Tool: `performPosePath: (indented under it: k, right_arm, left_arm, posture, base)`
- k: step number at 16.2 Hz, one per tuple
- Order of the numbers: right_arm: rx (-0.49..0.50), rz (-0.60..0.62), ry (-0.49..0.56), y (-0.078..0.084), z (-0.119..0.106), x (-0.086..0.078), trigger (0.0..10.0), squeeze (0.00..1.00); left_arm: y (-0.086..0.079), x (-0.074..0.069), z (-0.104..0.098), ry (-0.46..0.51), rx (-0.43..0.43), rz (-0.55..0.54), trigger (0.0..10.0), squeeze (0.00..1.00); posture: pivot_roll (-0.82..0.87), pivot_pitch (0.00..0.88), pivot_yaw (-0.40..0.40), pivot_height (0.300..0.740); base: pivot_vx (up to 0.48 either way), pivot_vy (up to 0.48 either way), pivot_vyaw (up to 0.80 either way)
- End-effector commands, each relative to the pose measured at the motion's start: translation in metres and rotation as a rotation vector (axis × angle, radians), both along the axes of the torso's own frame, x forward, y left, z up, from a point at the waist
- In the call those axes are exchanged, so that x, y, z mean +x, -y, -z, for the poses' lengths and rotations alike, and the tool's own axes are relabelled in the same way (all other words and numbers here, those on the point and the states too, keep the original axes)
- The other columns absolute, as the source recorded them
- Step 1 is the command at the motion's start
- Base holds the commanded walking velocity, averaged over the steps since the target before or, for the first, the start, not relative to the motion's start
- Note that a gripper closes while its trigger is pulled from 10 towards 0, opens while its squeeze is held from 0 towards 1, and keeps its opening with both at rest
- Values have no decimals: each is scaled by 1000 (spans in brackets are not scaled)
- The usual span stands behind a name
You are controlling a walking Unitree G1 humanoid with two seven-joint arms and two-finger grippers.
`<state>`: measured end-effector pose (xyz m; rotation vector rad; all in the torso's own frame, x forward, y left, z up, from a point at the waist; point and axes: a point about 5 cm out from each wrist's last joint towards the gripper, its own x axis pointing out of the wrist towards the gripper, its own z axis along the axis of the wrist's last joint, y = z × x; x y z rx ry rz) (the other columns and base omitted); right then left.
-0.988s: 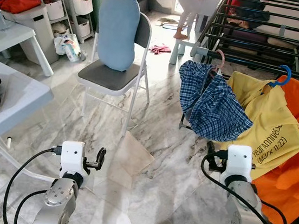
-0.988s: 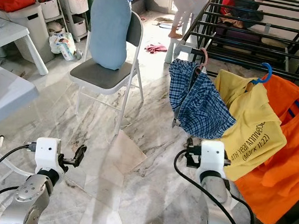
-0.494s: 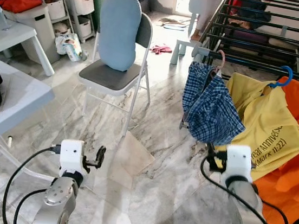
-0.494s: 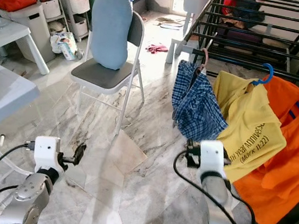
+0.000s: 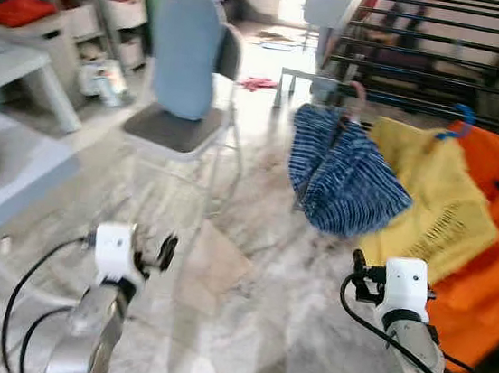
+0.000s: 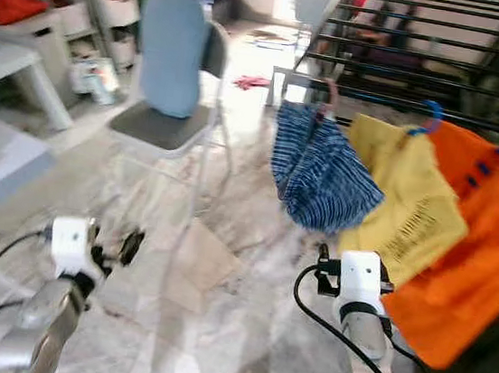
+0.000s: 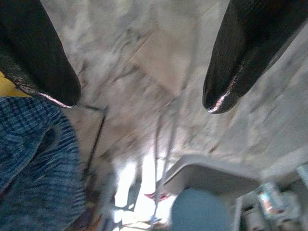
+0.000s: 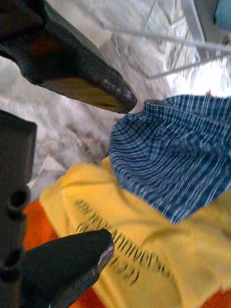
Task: Hang hanger
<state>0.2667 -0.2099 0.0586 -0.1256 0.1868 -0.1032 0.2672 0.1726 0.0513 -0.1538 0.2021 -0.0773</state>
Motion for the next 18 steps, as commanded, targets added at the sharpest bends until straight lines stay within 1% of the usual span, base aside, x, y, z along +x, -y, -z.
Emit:
performPosePath:
  k: [1, 3, 6, 8, 10, 15, 18]
  right_arm:
    - [6, 17, 20, 3, -6, 5, 10000, 0]
    - [9, 19, 20, 3, -6, 9, 10000, 0]
    - [15, 11, 29, -2, -9, 14, 10000, 0]
    - [12, 5, 40, -4, -12, 17, 10000, 0]
    - [15, 16, 41, -1, -12, 16, 10000, 0]
    - [1, 9, 43, -2, -13, 16, 10000, 0]
    - [-7, 4, 49, -3, -16, 17, 10000, 0]
  left_arm:
    - [-1, 2, -3, 5, -5, 6, 10000, 0]
    - [1, 6, -4, 8, -9, 30, 10000, 0]
    - [4, 10, -7, 5, -22, 49, 10000, 0]
    - [12, 15, -11, 5, -31, 74, 10000, 0]
    - [19, 17, -15, 14, -42, 101, 10000, 0]
    - [20, 16, -15, 0, -64, 97, 10000, 0]
    - [24, 15, -14, -18, -71, 113, 10000, 0]
  posture:
    - [-171, 0, 76, 740]
    - [-171, 0, 78, 740]
    - [-177, 0, 80, 740]
    - [-182, 0, 83, 740]
    - [-182, 0, 80, 740]
    - [-188, 0, 74, 740]
    - [-196, 0, 72, 740]
  base:
    - [0, 0, -800]
    - [0, 0, -794]
    - [255, 0, -800]
    - [261, 0, -794]
    - [268, 0, -800]
    - [293, 0, -800]
    - [298, 0, -800]
